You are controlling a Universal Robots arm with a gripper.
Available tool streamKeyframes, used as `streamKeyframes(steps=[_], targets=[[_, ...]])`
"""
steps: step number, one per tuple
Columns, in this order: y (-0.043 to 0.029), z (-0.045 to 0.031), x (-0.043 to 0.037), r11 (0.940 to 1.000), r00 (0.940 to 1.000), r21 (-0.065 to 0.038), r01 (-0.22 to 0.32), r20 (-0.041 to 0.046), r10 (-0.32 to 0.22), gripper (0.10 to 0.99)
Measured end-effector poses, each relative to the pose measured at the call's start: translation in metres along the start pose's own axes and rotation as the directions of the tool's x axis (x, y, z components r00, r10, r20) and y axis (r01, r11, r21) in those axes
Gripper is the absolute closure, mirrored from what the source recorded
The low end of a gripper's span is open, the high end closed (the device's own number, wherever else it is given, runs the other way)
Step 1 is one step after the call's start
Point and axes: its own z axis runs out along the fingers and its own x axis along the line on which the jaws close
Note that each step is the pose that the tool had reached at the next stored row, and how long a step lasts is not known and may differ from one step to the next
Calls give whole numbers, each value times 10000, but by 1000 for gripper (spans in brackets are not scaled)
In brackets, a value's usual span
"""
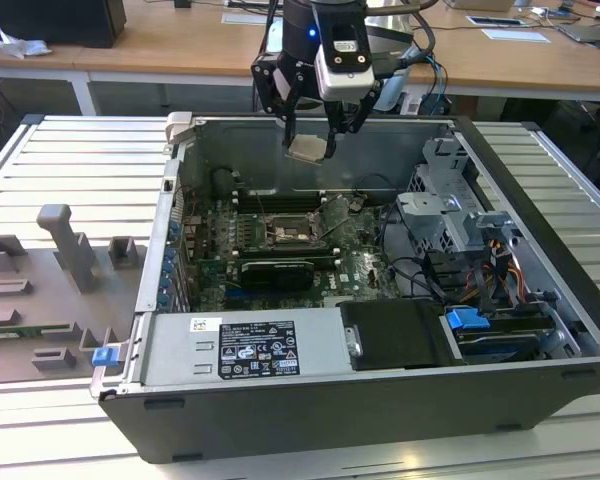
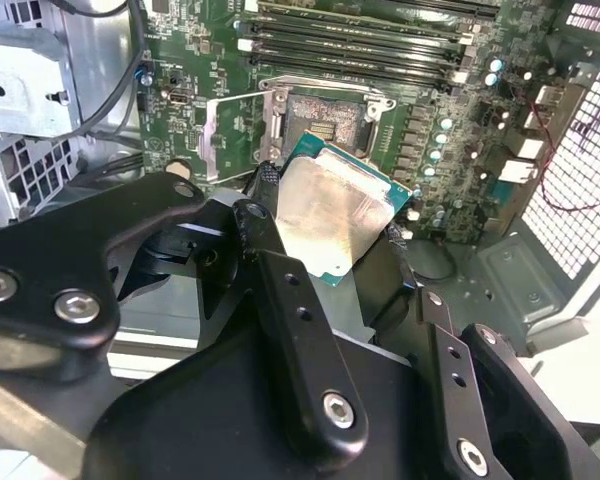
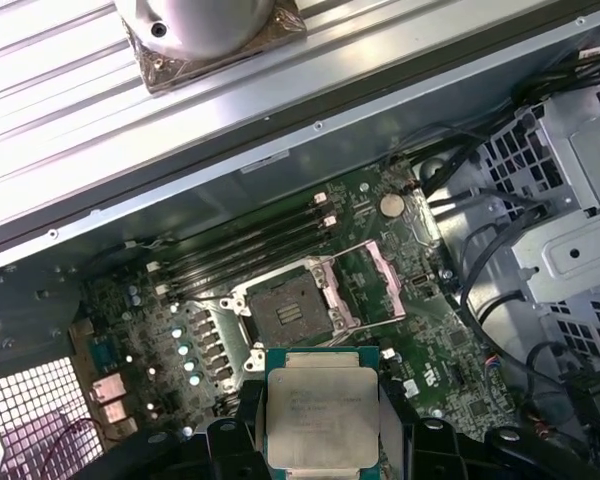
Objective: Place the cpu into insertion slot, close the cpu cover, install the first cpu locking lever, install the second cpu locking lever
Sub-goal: 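Place the cpu into insertion slot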
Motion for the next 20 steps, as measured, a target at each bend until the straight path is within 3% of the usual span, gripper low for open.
streamKeyframes(steps=[20], targets=[[0,0,0,9974,9973,-16,-725,65,725,545]])
